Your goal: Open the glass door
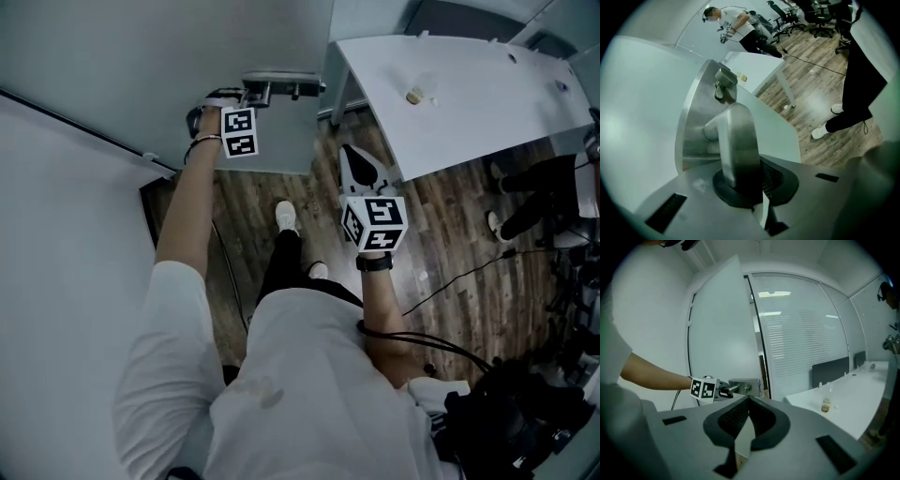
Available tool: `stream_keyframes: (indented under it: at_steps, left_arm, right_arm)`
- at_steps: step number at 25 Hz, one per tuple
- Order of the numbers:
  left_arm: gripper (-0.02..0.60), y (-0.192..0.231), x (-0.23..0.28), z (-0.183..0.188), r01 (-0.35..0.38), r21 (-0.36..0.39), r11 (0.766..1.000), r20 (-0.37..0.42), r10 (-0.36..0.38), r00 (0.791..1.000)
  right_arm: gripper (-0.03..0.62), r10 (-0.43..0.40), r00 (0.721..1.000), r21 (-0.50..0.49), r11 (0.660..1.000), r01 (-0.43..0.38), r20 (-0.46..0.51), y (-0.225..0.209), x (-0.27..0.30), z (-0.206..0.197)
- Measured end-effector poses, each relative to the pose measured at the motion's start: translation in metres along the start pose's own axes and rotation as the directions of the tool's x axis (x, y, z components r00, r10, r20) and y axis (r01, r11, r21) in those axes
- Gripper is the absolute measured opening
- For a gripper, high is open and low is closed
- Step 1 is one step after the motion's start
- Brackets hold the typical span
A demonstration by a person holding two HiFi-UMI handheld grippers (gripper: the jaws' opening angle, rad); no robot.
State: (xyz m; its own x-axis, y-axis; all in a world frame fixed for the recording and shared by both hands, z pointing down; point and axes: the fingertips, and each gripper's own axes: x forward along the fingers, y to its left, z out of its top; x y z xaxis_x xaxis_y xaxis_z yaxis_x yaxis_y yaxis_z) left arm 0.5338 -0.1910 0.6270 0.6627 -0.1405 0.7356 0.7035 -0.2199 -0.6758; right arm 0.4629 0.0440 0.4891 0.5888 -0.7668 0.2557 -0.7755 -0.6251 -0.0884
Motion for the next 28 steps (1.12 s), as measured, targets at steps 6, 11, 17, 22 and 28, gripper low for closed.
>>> stream_keyframes:
  at_steps: [6, 11, 17, 22, 28]
  left_arm:
    - [0.003, -0.055, -0.047, 0.006, 0.008, 0.064, 0.998, 0.067, -0.012, 0.998]
    - [0.003, -0.092, -0.08, 0.008, 0.009, 0.101, 0.995, 0.121, -0.022, 0.992]
    - [0.003, -0.125, -0.108, 0.001, 0.01, 0.143, 0.99, 0.156, -0.033, 0.987]
    - [0.003, -0.149, -0.125, -0.002, 0.006, 0.179, 0.984, 0.189, -0.041, 0.981]
    - [0.003, -0.167, -0.146, -0.007, -0.028, 0.23, 0.973, 0.241, -0.029, 0.97]
  right_arm:
    - [0.003, 0.0, 1.0, 0.051, 0.999, 0.0, -0.008, -0.001, -0.038, -0.017]
    - [0.003, -0.012, 1.0, 0.066, 0.998, 0.011, 0.022, 0.0, -0.053, -0.007]
    - [0.003, 0.029, 0.998, 0.033, 0.999, -0.031, 0.052, 0.031, -0.052, -0.004]
    - [0.003, 0.041, 0.997, 0.005, 0.999, -0.042, 0.059, 0.068, -0.055, -0.009]
    - [0.003, 0.03, 0.996, -0.038, 0.999, -0.026, 0.089, 0.09, -0.065, 0.003]
